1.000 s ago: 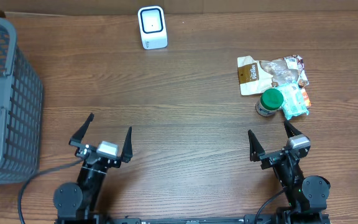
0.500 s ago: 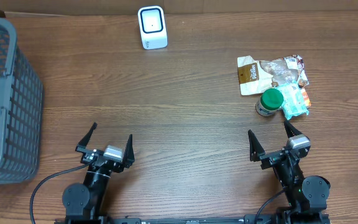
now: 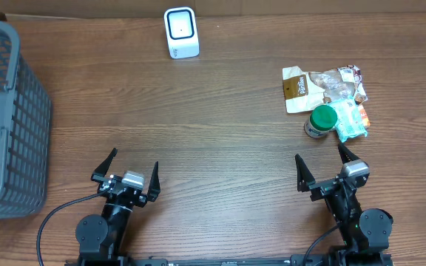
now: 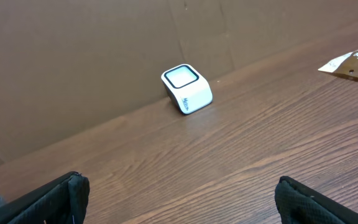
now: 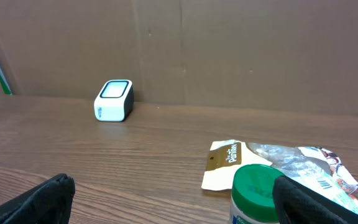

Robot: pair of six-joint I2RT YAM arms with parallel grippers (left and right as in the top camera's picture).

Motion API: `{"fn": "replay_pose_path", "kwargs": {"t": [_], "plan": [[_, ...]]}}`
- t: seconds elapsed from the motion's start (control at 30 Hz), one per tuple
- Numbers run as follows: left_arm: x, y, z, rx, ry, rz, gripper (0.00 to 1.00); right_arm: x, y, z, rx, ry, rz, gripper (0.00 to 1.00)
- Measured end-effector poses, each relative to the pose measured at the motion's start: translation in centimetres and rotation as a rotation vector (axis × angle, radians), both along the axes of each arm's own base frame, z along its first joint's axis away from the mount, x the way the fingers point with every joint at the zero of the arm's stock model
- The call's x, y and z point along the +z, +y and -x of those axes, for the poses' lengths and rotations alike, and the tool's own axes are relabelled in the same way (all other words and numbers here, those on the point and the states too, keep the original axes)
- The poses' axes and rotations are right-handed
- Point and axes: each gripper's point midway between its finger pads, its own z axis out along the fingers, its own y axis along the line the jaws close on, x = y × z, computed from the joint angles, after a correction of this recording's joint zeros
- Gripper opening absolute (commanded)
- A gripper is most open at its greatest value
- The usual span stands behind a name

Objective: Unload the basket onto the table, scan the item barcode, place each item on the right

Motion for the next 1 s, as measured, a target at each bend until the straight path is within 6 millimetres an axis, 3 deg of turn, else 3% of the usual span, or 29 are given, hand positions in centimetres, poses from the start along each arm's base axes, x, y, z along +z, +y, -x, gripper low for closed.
{"fn": "replay_pose_path", "kwargs": {"t": [1.0], "plan": [[0.0, 0.05, -0.01, 0.004, 0.003, 0.011, 0.99, 0.0, -0.01, 0.0, 0.0, 0.0, 0.0, 1.0]]}}
